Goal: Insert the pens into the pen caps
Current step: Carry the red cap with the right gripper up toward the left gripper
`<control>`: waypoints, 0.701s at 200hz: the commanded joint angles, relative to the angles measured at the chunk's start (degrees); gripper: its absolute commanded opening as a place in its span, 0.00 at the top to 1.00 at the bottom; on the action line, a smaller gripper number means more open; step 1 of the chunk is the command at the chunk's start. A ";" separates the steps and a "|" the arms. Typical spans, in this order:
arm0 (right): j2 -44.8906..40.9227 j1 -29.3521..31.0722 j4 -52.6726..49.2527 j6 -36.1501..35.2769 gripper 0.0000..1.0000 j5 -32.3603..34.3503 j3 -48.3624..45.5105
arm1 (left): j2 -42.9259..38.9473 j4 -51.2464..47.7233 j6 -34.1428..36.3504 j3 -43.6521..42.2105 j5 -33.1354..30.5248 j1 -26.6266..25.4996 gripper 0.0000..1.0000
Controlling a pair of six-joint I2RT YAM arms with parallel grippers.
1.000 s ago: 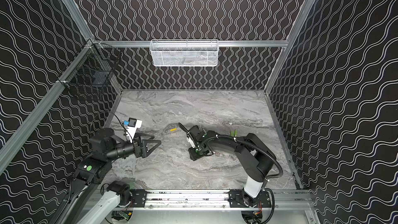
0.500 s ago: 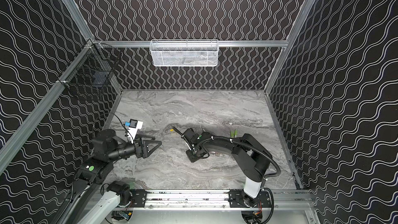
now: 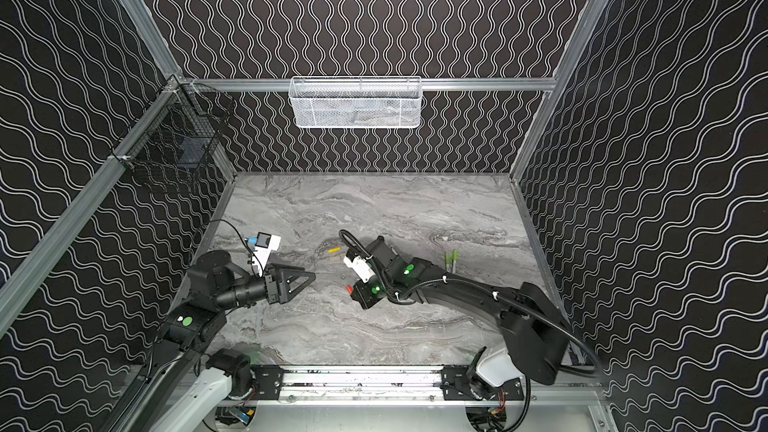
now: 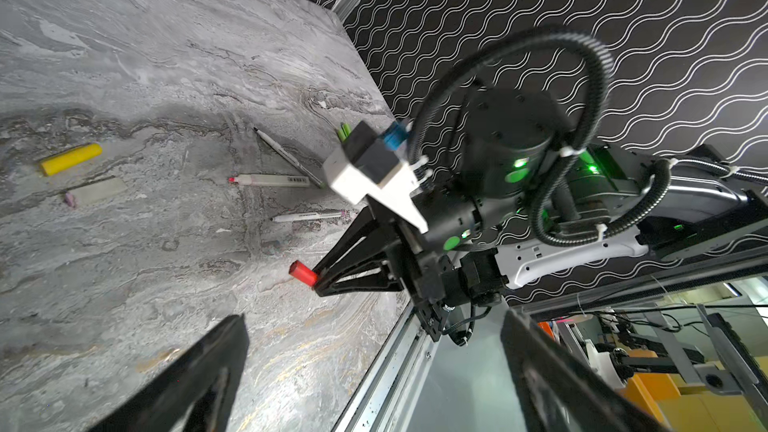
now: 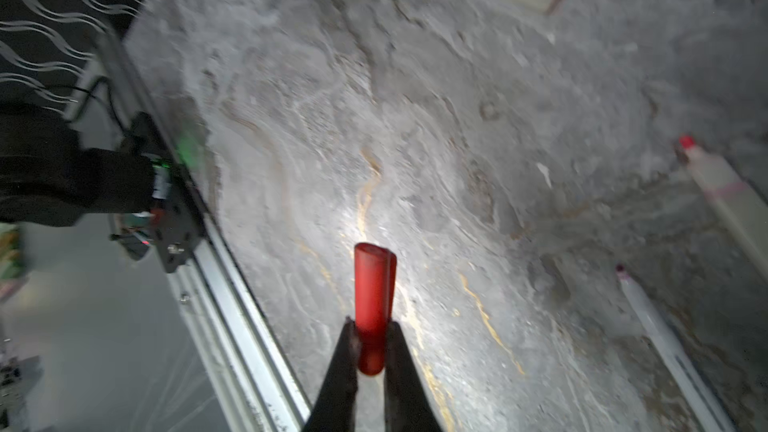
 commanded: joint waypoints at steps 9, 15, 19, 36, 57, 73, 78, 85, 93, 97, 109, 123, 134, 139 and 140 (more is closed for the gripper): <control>-3.64 0.10 10.20 3.20 0.88 -8.81 -0.13 | 0.77 4.61 -1.42 -0.56 2.40 0.01 0.03; -4.18 0.15 11.34 3.63 0.88 -9.74 0.02 | 0.82 4.65 -1.37 -0.58 2.42 0.07 0.03; -4.55 0.22 11.97 3.82 0.88 -10.25 0.15 | 0.94 4.78 -1.46 -0.58 2.53 0.04 0.04; -5.50 0.45 13.85 4.28 0.88 -12.47 0.90 | 1.10 5.62 -1.83 -0.91 3.00 0.00 0.06; -5.65 1.08 15.64 4.78 0.87 -14.04 1.91 | 1.35 7.27 -2.65 -1.44 4.25 0.06 0.12; -4.91 1.67 16.39 5.03 0.87 -14.87 1.92 | 1.47 8.19 -3.01 -1.68 4.86 -0.01 0.21; -4.74 1.85 16.51 5.07 0.87 -15.15 3.38 | 1.56 8.63 -3.13 -1.71 5.07 -0.01 0.24; -4.53 2.13 16.88 5.22 0.87 -15.27 3.89 | 1.63 9.09 -3.29 -1.74 5.41 0.02 0.29; -4.28 2.42 17.61 5.57 0.87 -15.38 4.08 | 1.72 9.96 -3.71 -2.05 6.09 0.06 0.34; -4.26 2.49 18.00 5.75 0.87 -15.52 4.17 | 1.79 10.36 -3.88 -2.10 6.36 0.01 0.37; -3.99 2.73 19.13 6.23 0.87 -15.71 4.43 | 1.83 11.09 -4.31 -2.30 6.93 0.03 0.44; -3.68 2.94 19.78 6.57 0.87 -15.37 4.80 | 1.73 11.70 -4.57 -2.42 7.45 0.01 0.54; -3.39 2.95 20.24 6.82 0.87 -15.34 5.05 | 1.67 12.33 -4.79 -2.55 7.86 0.03 0.59; -3.19 2.99 20.43 6.90 0.87 -15.46 5.24 | 1.66 12.48 -4.97 -2.60 8.00 0.10 0.61; -3.15 3.02 20.49 6.93 0.87 -15.50 5.30 | 1.65 12.52 -5.01 -2.60 8.04 0.13 0.62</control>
